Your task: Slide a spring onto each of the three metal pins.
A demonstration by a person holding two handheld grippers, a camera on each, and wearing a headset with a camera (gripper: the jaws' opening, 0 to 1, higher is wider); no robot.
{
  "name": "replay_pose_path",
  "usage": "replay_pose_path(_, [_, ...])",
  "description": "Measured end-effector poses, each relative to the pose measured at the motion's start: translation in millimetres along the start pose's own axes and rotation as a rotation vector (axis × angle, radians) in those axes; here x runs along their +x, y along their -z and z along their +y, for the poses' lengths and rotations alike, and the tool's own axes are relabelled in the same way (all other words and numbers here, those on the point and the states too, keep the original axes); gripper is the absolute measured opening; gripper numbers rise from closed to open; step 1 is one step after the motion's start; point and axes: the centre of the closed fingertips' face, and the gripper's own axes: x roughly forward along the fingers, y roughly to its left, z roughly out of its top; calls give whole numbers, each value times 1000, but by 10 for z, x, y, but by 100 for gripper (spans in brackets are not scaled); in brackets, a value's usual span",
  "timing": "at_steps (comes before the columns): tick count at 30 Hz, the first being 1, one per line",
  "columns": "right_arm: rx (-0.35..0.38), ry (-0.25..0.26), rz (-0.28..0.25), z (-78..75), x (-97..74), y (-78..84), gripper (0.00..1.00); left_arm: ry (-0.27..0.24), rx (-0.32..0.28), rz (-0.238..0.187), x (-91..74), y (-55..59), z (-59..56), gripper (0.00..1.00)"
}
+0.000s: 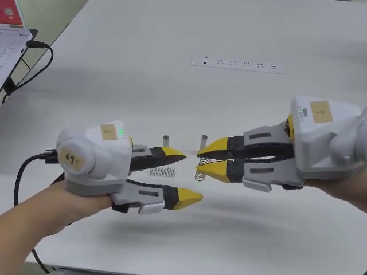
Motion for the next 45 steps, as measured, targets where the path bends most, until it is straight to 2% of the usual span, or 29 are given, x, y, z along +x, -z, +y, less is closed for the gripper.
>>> replay_pose_path(7, [3, 14, 11, -31, -23, 39, 7, -42, -10, 6, -100, 46, 85, 50])
replay_pose_path(12, [4, 27, 9, -58, -32, 40, 7, -78, -11, -10, -176, 26, 153, 58])
replay_pose_path(17, [3, 40, 15, -86, -43, 62, 7, -125, -15, -15, -293, 55, 276, 62])
replay_pose_path(20, [3, 45, 17, -94, -55, 68, 7, -158, -18, -16, -362, 77, 358, 68])
replay_pose_path(24, [5, 55, 28, -113, -70, 99, 7, -210, -26, -28, -464, 99, 471, 80])
replay_pose_path(33, [6, 68, 36, -152, -82, 126, 7, -269, -38, -33, -597, 156, 589, 98])
replay_pose_path(39, [-7, 83, 45, -193, -86, 142, 7, -280, -41, -26, -628, 203, 610, 98])
replay_pose_path(40, [-11, 88, 49, -206, -90, 154, 7, -300, -26, -22, -647, 210, 633, 98])
replay_pose_path(45, [1, 125, 54, -281, -123, 188, 7, -310, -30, -64, -697, 143, 640, 98])
